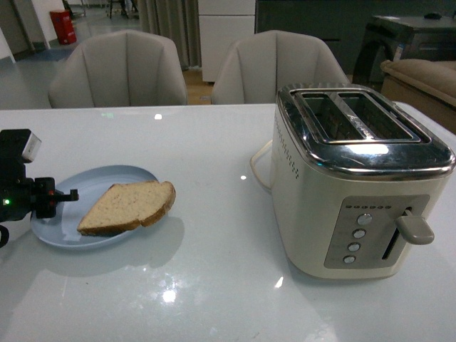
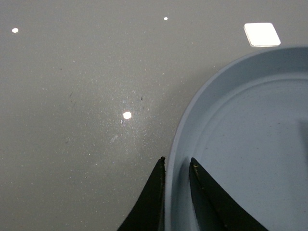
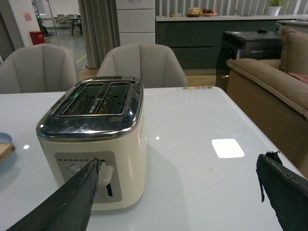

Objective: Left arm holds plate, right arm toasts bread

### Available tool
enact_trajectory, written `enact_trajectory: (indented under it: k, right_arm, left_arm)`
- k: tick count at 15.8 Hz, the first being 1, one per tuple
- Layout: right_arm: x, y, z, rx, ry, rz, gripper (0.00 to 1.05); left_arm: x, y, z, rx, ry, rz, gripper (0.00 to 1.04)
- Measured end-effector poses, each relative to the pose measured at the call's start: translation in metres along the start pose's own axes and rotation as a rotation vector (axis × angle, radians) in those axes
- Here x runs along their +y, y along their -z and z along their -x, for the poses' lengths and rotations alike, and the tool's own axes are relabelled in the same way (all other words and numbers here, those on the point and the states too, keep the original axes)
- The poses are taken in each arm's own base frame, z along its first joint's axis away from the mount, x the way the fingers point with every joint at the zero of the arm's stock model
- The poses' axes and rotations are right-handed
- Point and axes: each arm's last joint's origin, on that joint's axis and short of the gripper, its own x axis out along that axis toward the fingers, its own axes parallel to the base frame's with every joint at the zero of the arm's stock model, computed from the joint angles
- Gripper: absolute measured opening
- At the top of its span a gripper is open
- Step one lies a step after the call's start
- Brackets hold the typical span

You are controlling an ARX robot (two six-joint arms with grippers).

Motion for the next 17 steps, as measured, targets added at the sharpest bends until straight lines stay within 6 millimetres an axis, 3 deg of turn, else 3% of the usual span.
enact_trajectory:
  k: [2, 7, 11, 17]
  right_arm:
    - [0.0, 0.0, 0.0, 0.0, 0.0, 0.0, 0.98]
    - [0.0, 0.0, 0.0, 0.0, 0.0, 0.0, 0.98]
    - [0.0, 0.0, 0.0, 0.0, 0.0, 0.0, 0.98]
    - [0.0, 0.0, 0.0, 0.0, 0.0, 0.0, 0.98]
  left_arm:
    - [0.001, -0.002, 0.0, -0.017, 0.009, 0.053, 0.03]
    - [-0.001, -0.01, 0.018, 0.0, 0.02, 0.191, 0.03]
    - [-0.012, -0.019, 0.051, 0.037, 0.025, 0.27, 0.03]
    - [-0.053, -0.072, 0.115, -0.006, 0.083, 0.317, 0.03]
